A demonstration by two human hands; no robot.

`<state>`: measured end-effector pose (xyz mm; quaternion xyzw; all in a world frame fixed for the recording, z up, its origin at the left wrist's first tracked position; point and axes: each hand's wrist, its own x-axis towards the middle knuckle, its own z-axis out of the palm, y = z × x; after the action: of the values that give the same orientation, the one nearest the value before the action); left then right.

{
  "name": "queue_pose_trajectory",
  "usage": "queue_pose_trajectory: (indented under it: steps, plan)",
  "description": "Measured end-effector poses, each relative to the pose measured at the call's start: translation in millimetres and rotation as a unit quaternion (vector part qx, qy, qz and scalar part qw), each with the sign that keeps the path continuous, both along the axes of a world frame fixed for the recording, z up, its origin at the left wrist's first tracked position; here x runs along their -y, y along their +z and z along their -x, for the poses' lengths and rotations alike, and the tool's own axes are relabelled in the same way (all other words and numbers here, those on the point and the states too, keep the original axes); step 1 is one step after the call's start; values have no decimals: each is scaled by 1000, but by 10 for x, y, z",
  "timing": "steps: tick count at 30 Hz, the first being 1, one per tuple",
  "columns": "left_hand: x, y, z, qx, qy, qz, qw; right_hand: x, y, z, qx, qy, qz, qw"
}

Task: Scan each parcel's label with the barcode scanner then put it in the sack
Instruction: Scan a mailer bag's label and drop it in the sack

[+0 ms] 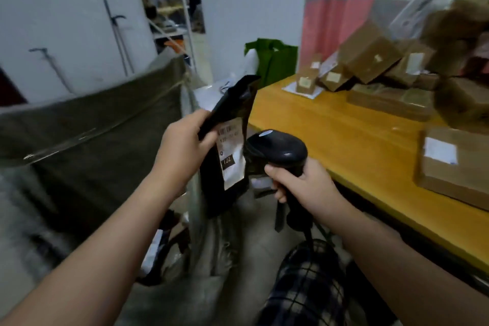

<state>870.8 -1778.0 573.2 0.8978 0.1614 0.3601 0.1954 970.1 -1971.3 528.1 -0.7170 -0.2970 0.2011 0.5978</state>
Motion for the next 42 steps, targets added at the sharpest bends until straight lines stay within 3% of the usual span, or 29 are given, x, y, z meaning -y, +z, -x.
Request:
queue_pose_trajectory:
  steps: [6, 10, 18, 20, 22, 27, 31, 36, 42]
  plan:
    - [-576, -697, 797, -4, 144, 118, 983, -701, -570, 315, -49, 59, 60, 995]
    - [-811, -1131, 1073, 1, 211, 192, 958, -927, -840, 427, -27, 57, 106, 992]
    - [-1067, -1827, 793, -44, 167, 368, 914, -1061, -1084, 426, -43, 37, 115, 992]
    - [-1107, -1951, 680, -155, 193, 354, 902, -1022, -1099, 397, -48, 28, 116, 992]
    - [-1082, -1974, 582, -209, 196, 325, 901, -961, -1093, 355, -51, 22, 112, 992]
    - [-643, -1626, 292, -168, 119, 188, 960, -666, -930, 218, -46, -46, 76, 995]
    - [-62, -1301, -45, -139, 24, 140, 980, -231, -704, 103, -21, -117, 54, 991]
    - [833, -968, -613, -123, -99, 111, 981, 700, -386, 29, 7, -219, 20, 976]
    - [2019, -666, -1194, -124, -256, 74, 956, 1925, -124, -59, 0, -360, -29, 932]
